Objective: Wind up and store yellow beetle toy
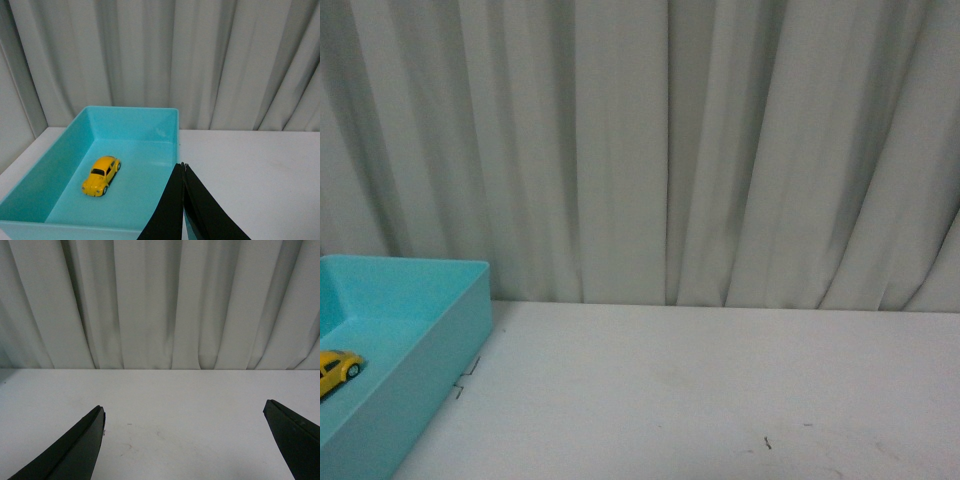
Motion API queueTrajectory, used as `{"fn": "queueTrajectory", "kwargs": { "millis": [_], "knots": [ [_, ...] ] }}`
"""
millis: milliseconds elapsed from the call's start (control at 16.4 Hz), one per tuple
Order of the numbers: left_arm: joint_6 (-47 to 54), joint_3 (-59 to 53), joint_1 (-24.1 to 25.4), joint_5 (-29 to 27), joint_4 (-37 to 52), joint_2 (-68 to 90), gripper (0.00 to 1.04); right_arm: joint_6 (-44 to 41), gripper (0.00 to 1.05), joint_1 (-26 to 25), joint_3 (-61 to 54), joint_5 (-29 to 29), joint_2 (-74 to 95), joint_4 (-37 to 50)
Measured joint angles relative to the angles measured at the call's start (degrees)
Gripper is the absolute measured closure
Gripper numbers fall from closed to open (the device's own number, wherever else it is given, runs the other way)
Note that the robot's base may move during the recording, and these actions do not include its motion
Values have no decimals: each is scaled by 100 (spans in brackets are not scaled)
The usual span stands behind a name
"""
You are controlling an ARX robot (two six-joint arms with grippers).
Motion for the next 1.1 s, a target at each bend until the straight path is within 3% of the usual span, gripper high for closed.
{"fn": "queueTrajectory", "kwargs": {
  "millis": [244,366,731,792,1097],
  "knots": [
    [0,0,0,0,-374,-389,103,0,6,0,0,0,0,0],
    [2,2,0,13,-1429,-1121,103,0,6,0,0,2,0,0],
    [0,0,0,-2,-1403,-1364,103,0,6,0,0,0,0,2],
    [-9,2,0,-4,-1403,-1364,98,0,6,0,0,2,0,2],
    [-11,0,2,-2,-1403,-1364,48,0,6,0,0,2,0,2]
  ]
}}
